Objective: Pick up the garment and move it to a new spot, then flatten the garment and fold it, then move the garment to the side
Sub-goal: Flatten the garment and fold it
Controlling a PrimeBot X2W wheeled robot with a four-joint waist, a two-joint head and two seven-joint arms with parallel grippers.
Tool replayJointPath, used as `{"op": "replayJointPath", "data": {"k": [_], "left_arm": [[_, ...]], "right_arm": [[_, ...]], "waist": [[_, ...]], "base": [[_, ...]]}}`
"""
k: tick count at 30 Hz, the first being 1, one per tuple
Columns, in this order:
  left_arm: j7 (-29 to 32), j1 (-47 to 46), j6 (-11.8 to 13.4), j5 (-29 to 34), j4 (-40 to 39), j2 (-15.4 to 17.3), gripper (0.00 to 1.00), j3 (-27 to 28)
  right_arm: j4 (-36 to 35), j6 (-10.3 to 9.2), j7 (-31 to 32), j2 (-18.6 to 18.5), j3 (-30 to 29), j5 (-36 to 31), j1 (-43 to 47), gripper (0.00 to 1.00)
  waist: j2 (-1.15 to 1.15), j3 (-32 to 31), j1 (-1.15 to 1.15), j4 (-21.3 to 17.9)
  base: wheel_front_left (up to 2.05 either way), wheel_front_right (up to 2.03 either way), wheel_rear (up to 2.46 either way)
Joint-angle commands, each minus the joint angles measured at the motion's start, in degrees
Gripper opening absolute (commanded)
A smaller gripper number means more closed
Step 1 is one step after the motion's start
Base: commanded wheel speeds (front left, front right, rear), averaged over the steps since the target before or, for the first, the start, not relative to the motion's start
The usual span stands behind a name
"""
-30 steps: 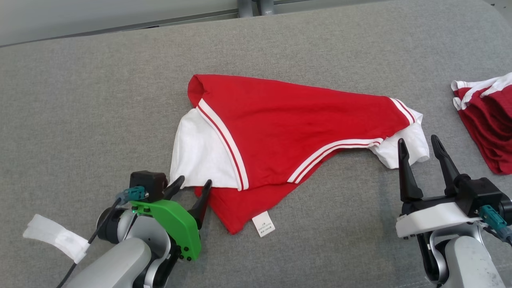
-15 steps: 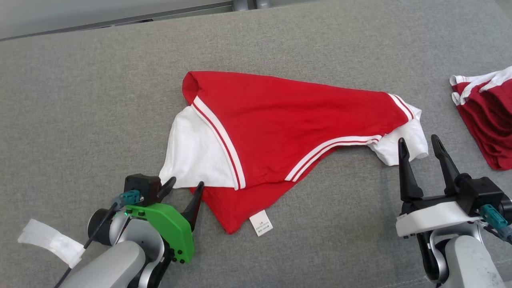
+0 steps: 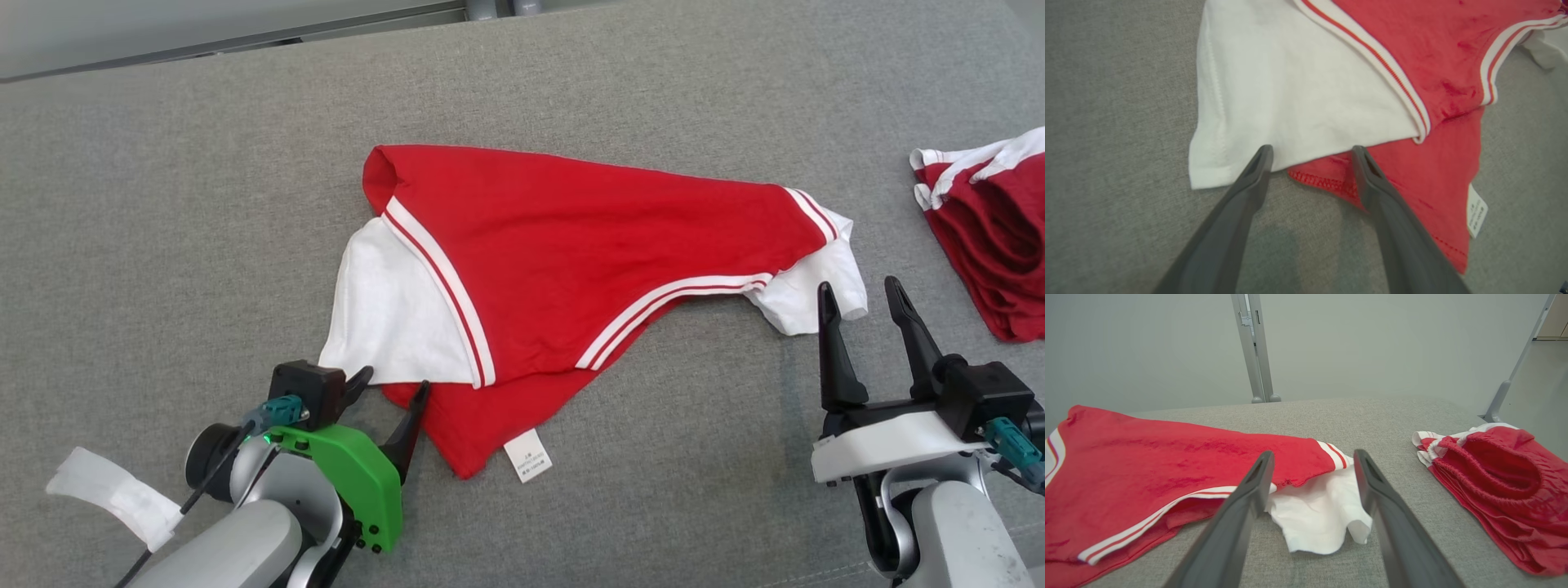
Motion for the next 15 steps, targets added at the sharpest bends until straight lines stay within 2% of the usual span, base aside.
{"op": "replayJointPath", "data": {"k": [1, 11, 12, 13, 14, 15], "left_arm": [[0.2, -0.8, 0.3, 0.7, -0.3, 0.4, 1.00, 0.0], [-0.6, -2.5, 0.6, 2.5, 3.5, -1.0, 1.00, -0.9], [-1.1, -2.8, 0.5, 2.9, 3.7, -1.1, 0.53, -0.9], [-1.5, -3.1, 0.3, 3.0, 3.8, -1.3, 0.31, -0.7], [-1.8, -3.0, 0.2, 2.9, 4.0, -1.5, 0.00, -0.7], [-1.7, -3.0, 0.0, 2.9, 4.2, -1.5, 0.00, -0.9]], "right_arm": [[0.1, -0.02, -0.2, -0.2, -0.1, 0.3, -0.6, 1.00], [0.2, -0.02, -0.2, -0.2, 0.0, 0.8, -1.1, 1.00], [0.2, -0.02, -0.2, -0.2, 0.0, 0.9, -1.0, 1.00], [0.2, -0.02, -0.2, -0.2, 0.0, 0.9, -0.9, 1.00], [0.3, -0.02, -0.2, -0.2, 0.0, 0.9, -0.8, 1.00], [0.3, -0.02, -0.2, -0.2, -0.1, 0.9, -0.6, 1.00]], "waist": [[0.46, 0.2, 0.00, 0.0], [0.46, 0.5, 0.00, -0.7], [0.46, 0.5, 0.00, -0.8], [0.46, 0.5, 0.00, -0.8], [0.46, 0.4, 0.00, -0.9], [0.46, 0.4, 0.00, -0.9]], "base": [[0.00, 0.00, 0.00], [0.00, 0.00, 0.00], [0.00, 0.00, 0.00], [0.00, 0.00, 0.00], [0.00, 0.00, 0.00], [0.00, 0.00, 0.00]]}}
